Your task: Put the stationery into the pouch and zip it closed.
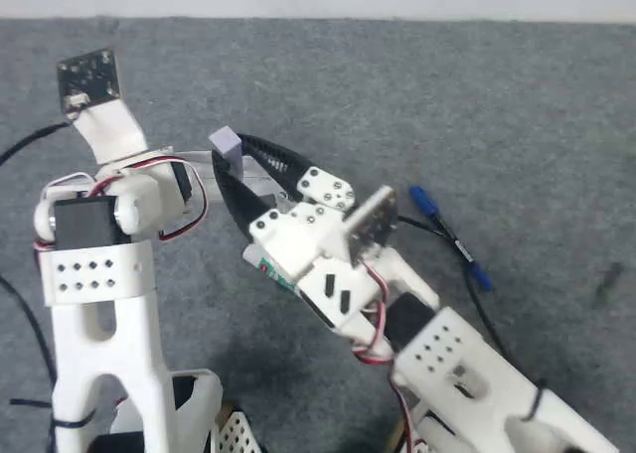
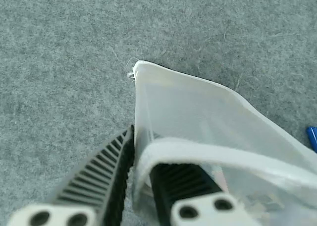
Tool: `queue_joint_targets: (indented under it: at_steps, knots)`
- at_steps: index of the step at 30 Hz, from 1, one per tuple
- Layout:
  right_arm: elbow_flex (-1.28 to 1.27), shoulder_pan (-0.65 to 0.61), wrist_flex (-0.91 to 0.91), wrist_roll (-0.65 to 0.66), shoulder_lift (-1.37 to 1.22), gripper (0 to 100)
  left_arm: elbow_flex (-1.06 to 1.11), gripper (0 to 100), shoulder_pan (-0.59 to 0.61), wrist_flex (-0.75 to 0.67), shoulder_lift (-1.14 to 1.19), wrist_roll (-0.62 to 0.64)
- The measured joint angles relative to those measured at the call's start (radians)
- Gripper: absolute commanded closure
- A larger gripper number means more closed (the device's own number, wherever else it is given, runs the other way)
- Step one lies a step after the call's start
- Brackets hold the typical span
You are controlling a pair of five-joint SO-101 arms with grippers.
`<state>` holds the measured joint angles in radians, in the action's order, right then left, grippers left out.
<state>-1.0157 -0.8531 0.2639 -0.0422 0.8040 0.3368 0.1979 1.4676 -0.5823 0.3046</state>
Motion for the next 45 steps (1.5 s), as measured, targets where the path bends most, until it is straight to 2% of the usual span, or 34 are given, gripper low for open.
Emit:
queue_joint_targets:
  at_steps: [10,16,18,23,32,39,45]
  knots:
    - [0.002,0.034,0.110,0.000,-0.198,99.2,0.000,99,-0.003,0.000,0.000,0.000]
    - [-0.028,0.044,0.123,0.146,-0.227,99.1,0.000,99,-0.005,0.000,0.000,0.000]
    - [-0.043,0.044,0.129,0.187,-0.221,96.3,0.002,99,-0.006,0.000,0.000,0.000]
    - [-0.058,0.043,0.130,0.232,-0.222,80.3,0.002,99,-0.006,0.000,0.000,0.000]
    - [-0.078,0.040,0.126,0.233,-0.218,82.0,0.002,99,-0.009,0.000,0.000,0.000]
    - [-0.100,0.043,-0.121,0.232,-0.015,82.0,0.002,99,-0.009,0.000,0.000,0.000]
    - [-0.106,0.118,-0.364,0.230,0.170,82.1,0.002,99,-0.008,0.000,0.000,0.002]
